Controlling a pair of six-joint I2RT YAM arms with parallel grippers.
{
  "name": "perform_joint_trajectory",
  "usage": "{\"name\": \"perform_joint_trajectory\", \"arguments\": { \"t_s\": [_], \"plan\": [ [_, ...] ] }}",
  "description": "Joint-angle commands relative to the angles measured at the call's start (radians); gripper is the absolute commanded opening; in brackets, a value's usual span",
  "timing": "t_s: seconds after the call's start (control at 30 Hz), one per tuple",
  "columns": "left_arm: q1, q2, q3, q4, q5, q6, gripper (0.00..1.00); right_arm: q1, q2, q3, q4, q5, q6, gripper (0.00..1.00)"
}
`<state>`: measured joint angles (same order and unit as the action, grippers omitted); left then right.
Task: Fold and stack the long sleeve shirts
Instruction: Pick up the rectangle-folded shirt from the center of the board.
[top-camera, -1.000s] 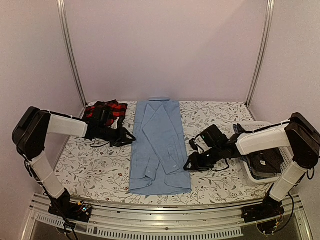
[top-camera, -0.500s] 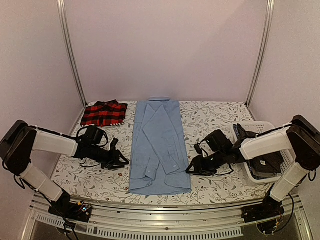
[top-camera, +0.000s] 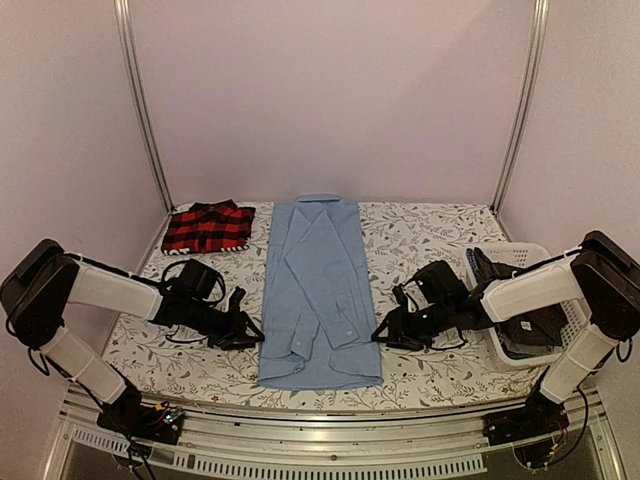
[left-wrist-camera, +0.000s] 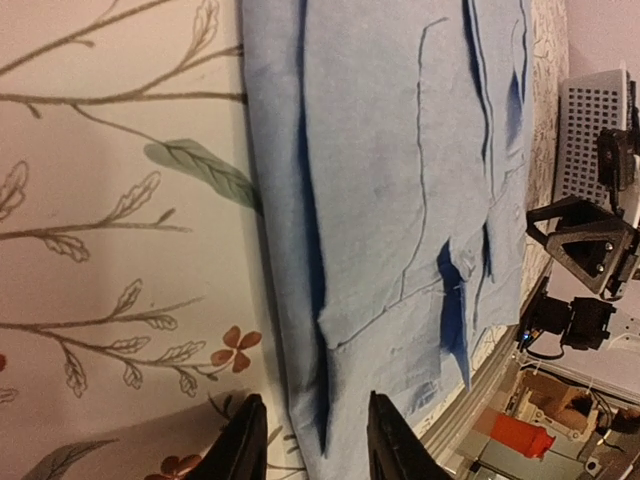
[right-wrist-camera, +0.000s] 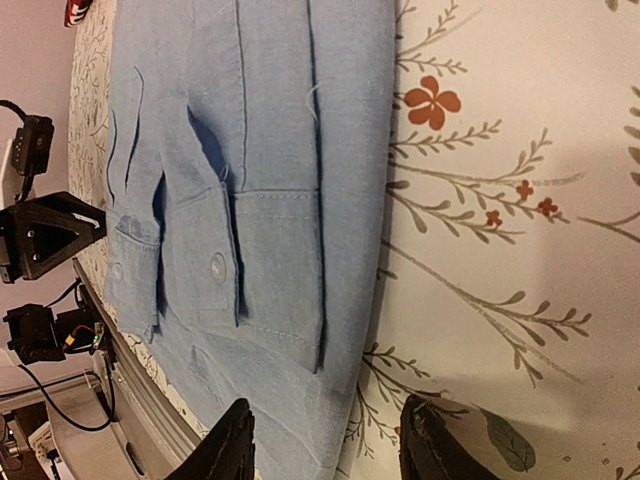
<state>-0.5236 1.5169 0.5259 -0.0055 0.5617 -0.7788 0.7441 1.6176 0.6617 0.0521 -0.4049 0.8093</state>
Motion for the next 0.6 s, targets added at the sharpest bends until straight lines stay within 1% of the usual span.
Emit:
{"name": "perform_joint_trajectory", "arguments": {
  "t_s": [0.0,0.47,0.57],
  "plan": [
    [-0.031,-0.006,-0.011,-0.038,-0.021,-0.016,0.34,-0.009,0.013,-0.007,0.04,-0.015,0.009,0.48],
    [-0.092,0.013,-0.016,-0.029,-0.033,-0.072,0.32,-0.011,0.064,-0.017,0.103,-0.06,0.004,0.44],
    [-0.096,0.011,-0.016,-0.056,-0.033,-0.069,0.31,-0.011,0.065,-0.017,0.105,-0.06,0.004,0.43]
  ]
}}
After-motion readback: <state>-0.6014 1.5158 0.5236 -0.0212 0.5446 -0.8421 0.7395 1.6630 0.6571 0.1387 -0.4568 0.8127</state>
